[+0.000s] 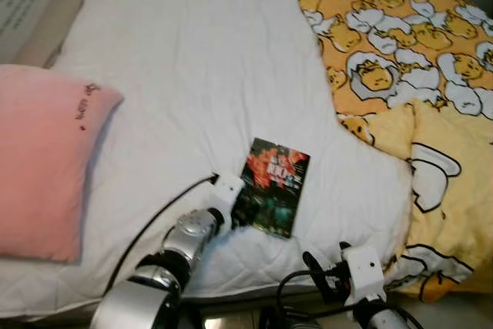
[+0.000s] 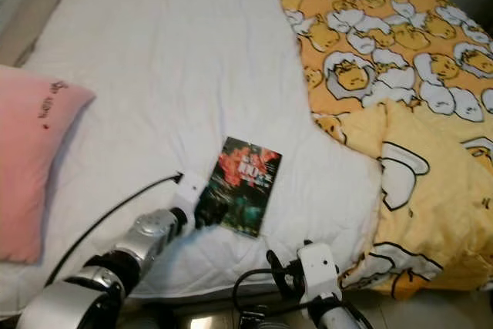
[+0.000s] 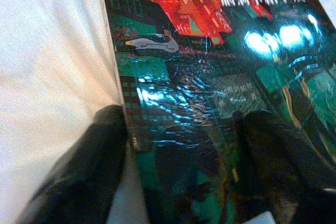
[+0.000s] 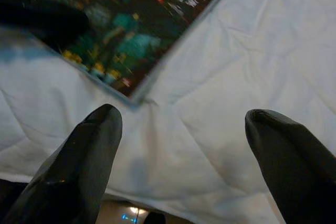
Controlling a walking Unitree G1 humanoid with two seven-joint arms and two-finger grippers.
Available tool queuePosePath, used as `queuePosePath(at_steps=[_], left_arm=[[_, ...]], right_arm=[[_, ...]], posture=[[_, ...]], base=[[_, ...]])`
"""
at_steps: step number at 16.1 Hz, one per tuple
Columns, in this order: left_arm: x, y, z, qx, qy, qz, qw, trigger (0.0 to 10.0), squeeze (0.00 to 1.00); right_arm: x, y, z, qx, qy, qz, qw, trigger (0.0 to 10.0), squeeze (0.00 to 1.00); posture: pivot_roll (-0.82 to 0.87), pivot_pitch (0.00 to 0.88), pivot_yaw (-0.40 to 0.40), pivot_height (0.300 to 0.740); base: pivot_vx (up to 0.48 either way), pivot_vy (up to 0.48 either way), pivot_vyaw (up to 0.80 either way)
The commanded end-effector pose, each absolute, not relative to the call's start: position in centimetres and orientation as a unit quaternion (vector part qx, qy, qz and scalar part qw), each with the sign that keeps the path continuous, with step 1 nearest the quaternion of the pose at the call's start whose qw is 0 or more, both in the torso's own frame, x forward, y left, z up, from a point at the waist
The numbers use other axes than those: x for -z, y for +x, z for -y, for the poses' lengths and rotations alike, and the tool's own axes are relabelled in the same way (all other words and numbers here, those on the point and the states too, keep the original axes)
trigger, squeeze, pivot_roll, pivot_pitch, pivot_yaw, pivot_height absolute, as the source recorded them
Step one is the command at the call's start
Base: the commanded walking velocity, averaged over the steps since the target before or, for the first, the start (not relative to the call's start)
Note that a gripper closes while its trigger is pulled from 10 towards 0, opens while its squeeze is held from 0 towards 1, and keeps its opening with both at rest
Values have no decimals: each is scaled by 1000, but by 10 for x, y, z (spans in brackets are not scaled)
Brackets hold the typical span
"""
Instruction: Clean up the room
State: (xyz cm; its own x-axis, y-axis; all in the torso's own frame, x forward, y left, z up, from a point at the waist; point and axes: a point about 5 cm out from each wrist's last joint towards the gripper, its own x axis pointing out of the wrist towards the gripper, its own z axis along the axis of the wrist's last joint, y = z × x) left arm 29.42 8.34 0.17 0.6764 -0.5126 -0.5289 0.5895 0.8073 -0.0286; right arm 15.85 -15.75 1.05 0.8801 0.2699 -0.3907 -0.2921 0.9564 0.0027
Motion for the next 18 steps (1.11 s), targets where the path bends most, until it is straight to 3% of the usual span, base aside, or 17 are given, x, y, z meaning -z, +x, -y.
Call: queuePosePath(at_steps=[1,7,12,18], left_arm=[[19,272,-77,320,69,-321,888,0,0],[9,285,-81,271,-24,-311,911,0,0],[12,278,-72,313,24,-311,897,0,0],[1,289,-66,290,-44,-287,912,0,0]], right_arm=[[-10,157,160,-148,-29,-200,968,10000,0],[-11,169,162,-140,-27,-193,971,10000,0],[-11,174,165,-138,-32,-191,971,10000,0],[-11,187,165,-133,-32,-183,974,10000,0]], posture=[[-92,98,-74,740],[-91,57,-67,740],[-94,35,-67,740],[-86,3,-61,740]], base=[[0,0,0],[0,0,0],[0,0,0],[0,0,0]])
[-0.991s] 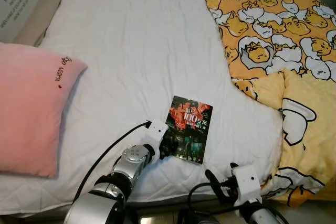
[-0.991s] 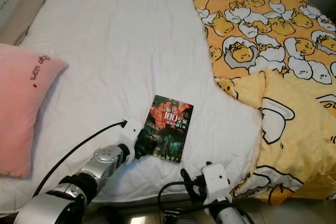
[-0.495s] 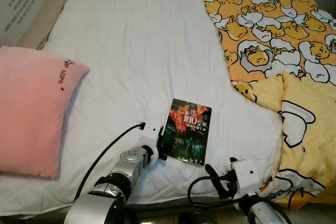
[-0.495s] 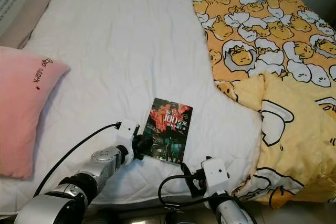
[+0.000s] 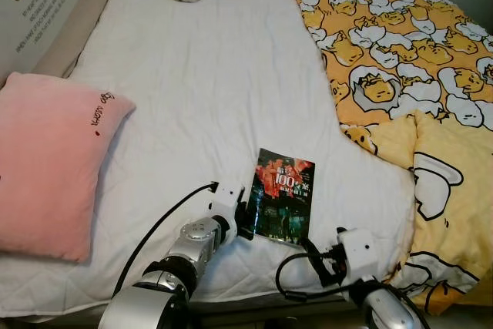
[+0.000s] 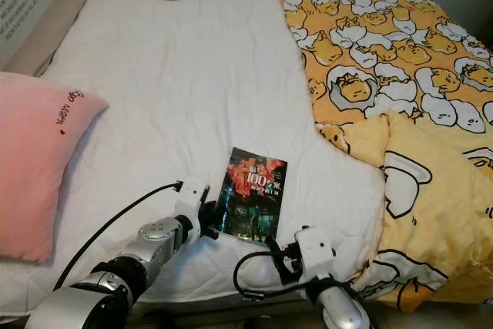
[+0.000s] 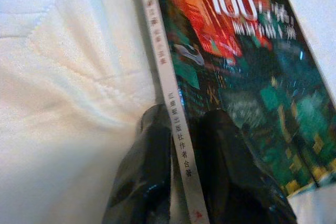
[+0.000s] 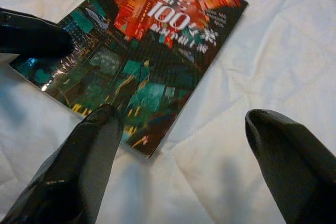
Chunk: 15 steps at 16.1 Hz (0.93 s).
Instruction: Clean up the room
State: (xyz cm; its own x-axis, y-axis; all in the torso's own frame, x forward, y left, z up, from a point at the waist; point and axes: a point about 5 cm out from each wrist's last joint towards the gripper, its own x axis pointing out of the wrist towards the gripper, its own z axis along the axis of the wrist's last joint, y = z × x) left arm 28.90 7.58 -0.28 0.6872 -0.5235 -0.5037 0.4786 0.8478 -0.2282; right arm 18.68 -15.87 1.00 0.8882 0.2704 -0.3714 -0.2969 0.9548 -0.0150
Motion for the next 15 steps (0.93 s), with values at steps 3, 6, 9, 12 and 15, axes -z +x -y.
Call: queuePosePath(at_steps=[3,6,9,12,15], left_arm=[[-18,304,-68,285,-77,-228,928,0,0],[-46,312,-82,296,-86,-116,944,0,0],[-63,308,-97,268,-124,-60,954,0,0],[-83,308,-123,215,-110,-11,970,0,0],[-96,312,-133,179,-53,0,982,6588,0]], right_arm=[[-15,200,162,-131,-30,-165,977,10000,0],[-43,231,162,-102,-8,-105,989,10000,0],[-56,251,165,-82,8,-73,994,10000,0],[-59,268,158,-89,27,-65,993,10000,0],[-59,276,152,-91,38,-62,993,10000,0]], posture=[[-63,0,-45,740],[-13,0,-24,740],[36,0,-22,740],[81,0,-28,740],[102,0,-38,740]], base=[[0,0,0],[0,0,0],[0,0,0],[0,0,240],[0,0,735]])
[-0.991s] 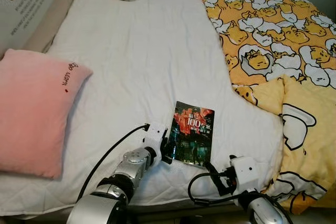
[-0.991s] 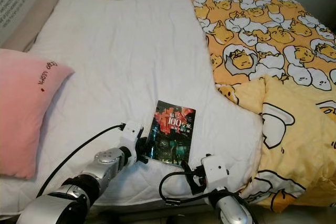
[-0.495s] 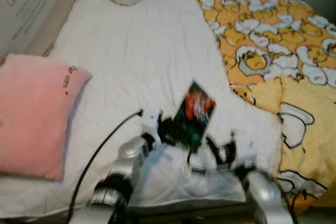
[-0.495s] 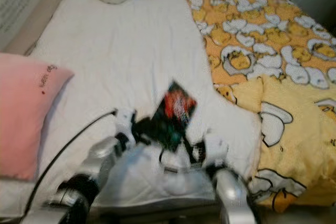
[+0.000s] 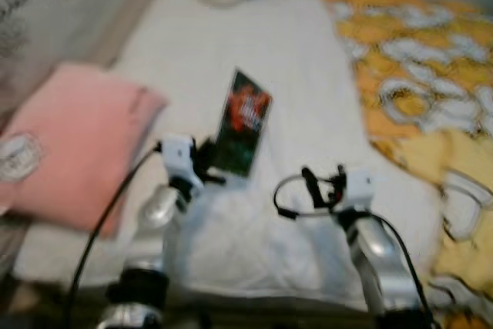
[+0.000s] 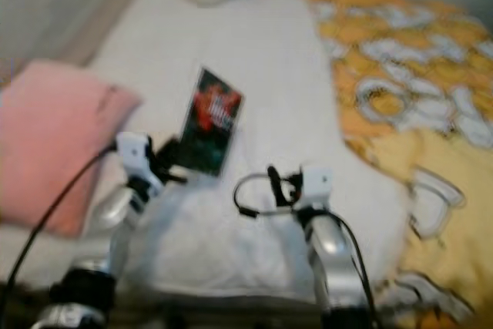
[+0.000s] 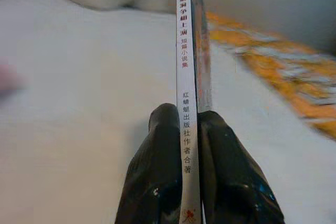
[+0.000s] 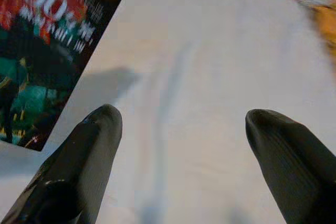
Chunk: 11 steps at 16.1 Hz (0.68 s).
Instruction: Clean up the room
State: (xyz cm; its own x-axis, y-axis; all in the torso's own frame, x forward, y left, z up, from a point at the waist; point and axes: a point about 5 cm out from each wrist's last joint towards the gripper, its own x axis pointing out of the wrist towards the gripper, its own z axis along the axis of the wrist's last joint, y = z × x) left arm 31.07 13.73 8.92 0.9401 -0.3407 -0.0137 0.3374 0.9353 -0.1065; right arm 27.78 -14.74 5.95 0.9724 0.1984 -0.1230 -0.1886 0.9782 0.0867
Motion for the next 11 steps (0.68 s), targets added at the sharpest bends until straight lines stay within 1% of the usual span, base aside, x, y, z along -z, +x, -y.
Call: queuePosePath(at_steps=[1,2,3,4,6,7,11], left_arm=[[-98,315,-132,170,-28,-7,985,10000,0],[-104,317,-124,197,-18,10,980,10000,0],[-105,318,-119,219,6,16,976,10000,0],[-105,319,-117,226,15,16,974,10000,0],[-103,325,-107,273,26,7,962,10000,0],[-103,327,-105,282,34,3,959,10000,0],[-103,336,-106,277,39,-9,960,10000,0]], right_arm=[[-59,278,150,-94,41,-63,993,10000,0],[-54,277,148,-89,46,-69,993,10000,0],[-52,276,146,-89,42,-72,993,10000,0],[-51,276,145,-91,39,-72,992,10000,0],[-51,275,141,-99,34,-67,992,10000,0],[-51,274,140,-100,34,-66,992,10000,0],[-49,270,142,-100,29,-66,992,10000,0]], posture=[[105,0,-42,740],[103,0,-42,740],[100,0,-41,740],[100,0,-41,740],[80,0,-33,740],[70,0,-26,740],[47,0,-14,740]], base=[[0,0,712],[0,0,444],[270,398,0],[270,398,0],[302,373,0],[315,364,0],[314,364,0]])
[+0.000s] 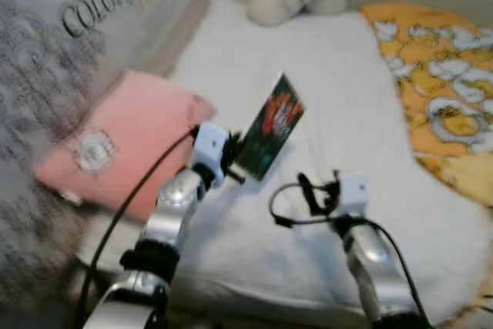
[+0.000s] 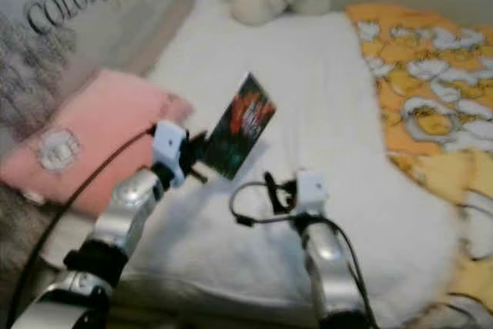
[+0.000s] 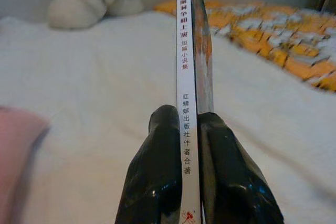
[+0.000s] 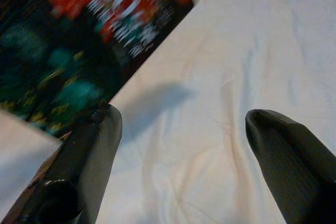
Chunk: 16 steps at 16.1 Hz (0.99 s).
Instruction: Clean up the room
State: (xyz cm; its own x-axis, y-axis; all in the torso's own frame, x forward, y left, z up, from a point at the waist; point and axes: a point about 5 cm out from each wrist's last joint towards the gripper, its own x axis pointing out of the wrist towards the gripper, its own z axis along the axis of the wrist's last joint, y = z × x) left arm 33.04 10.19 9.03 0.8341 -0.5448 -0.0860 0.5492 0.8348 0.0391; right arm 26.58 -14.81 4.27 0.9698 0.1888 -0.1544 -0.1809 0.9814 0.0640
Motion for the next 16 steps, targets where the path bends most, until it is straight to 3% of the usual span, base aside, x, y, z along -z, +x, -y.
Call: queuePosePath(at_steps=[1,4,5,6,8,9,12,14,16], left_arm=[[-101,338,-103,279,39,-16,959,10000,0],[-95,344,-78,275,-32,-56,959,10000,0],[-89,344,-64,280,-108,-90,950,10000,0],[-87,343,-59,282,-133,-101,945,10000,0],[-49,330,-55,202,-313,-214,903,10000,0],[-39,325,-58,156,-356,-238,890,10000,0],[-20,316,-74,83,-373,-271,883,10000,0],[-13,315,-96,50,-299,-277,912,10000,0],[-23,325,-105,38,-279,-249,927,10000,0]], right_arm=[[-48,268,143,-98,27,-67,993,10000,0],[-45,258,148,-102,22,-79,991,10000,0],[-44,252,152,-109,15,-88,990,10000,0],[-45,249,154,-113,12,-90,989,10000,0],[-41,226,149,-161,-1,-110,981,10000,0],[-41,220,147,-169,-5,-117,979,10000,0],[-44,219,148,-162,0,-119,980,10000,0],[-45,216,150,-164,-2,-126,978,10000,0],[-46,216,150,-165,-2,-128,978,10000,0]], posture=[[41,0,-13,740],[25,0,-39,740],[-6,0,-76,740],[-12,0,-83,740],[-51,0,-120,740],[-58,0,-124,740],[-69,0,-125,740],[-64,0,-126,740],[-64,0,-126,740]], base=[[311,364,0],[127,96,0],[0,0,0],[0,0,0],[0,0,0],[0,0,0],[0,0,0],[0,0,0],[0,0,0]])
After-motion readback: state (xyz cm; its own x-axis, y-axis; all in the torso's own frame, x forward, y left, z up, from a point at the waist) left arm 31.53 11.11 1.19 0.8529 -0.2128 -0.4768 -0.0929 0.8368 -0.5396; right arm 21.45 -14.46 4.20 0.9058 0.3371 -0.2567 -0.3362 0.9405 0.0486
